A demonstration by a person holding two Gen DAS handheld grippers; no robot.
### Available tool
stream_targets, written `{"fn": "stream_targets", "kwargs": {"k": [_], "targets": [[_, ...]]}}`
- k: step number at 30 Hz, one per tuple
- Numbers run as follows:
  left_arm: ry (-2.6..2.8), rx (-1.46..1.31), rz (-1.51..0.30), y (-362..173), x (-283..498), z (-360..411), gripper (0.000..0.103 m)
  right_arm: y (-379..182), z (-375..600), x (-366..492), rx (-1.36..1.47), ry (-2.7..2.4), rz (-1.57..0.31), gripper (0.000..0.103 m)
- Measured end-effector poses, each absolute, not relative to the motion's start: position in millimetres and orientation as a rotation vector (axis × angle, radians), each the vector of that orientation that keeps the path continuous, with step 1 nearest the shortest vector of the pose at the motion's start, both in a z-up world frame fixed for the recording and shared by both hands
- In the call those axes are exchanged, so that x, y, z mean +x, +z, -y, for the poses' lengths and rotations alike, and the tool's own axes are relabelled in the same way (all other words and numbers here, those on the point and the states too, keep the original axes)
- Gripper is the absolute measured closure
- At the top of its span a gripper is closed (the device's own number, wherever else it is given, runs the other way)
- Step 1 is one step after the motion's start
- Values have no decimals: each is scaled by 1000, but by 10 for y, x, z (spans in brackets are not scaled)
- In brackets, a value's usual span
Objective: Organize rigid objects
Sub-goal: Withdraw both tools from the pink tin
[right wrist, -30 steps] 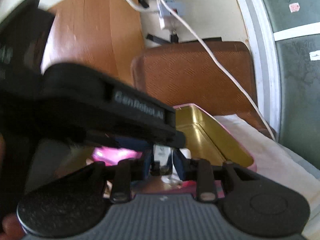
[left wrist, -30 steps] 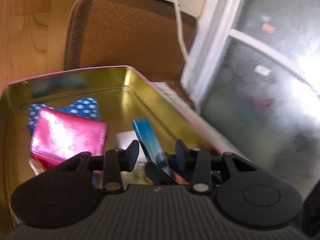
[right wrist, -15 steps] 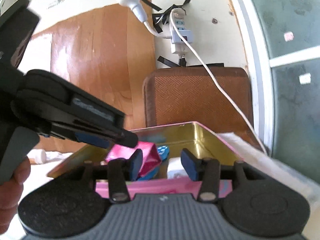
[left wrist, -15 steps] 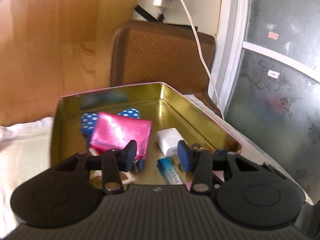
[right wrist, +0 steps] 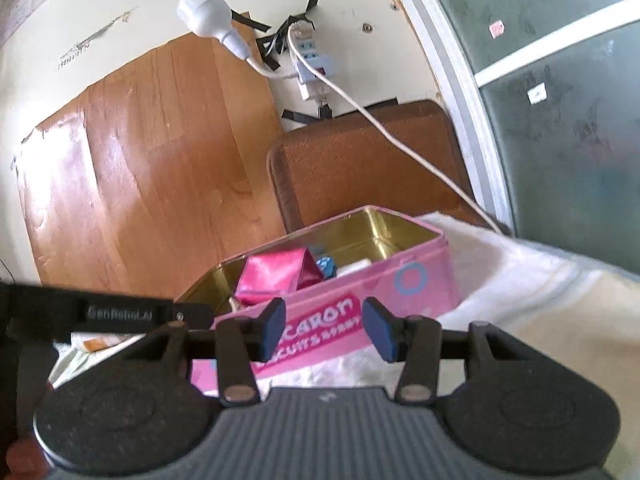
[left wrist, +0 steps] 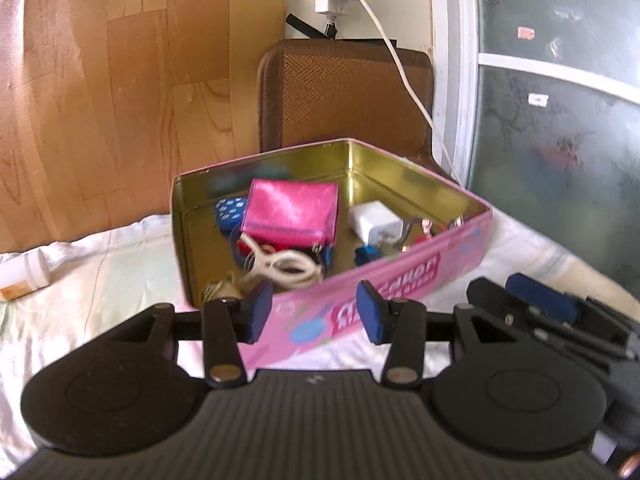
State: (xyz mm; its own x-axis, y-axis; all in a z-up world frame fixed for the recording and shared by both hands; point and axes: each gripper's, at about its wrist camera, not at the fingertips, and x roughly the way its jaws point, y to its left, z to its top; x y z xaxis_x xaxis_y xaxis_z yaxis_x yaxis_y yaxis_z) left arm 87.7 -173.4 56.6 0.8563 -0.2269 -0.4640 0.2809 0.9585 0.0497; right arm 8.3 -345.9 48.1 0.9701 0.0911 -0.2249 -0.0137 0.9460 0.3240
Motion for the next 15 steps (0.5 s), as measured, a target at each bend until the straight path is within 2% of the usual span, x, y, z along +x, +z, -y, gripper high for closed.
{"fn": "stream_targets", "kwargs": {"k": [15], "targets": [[-224, 91, -504, 379, 726, 1421, 53, 640, 3151, -85, 310, 104, -241, 59]]}}
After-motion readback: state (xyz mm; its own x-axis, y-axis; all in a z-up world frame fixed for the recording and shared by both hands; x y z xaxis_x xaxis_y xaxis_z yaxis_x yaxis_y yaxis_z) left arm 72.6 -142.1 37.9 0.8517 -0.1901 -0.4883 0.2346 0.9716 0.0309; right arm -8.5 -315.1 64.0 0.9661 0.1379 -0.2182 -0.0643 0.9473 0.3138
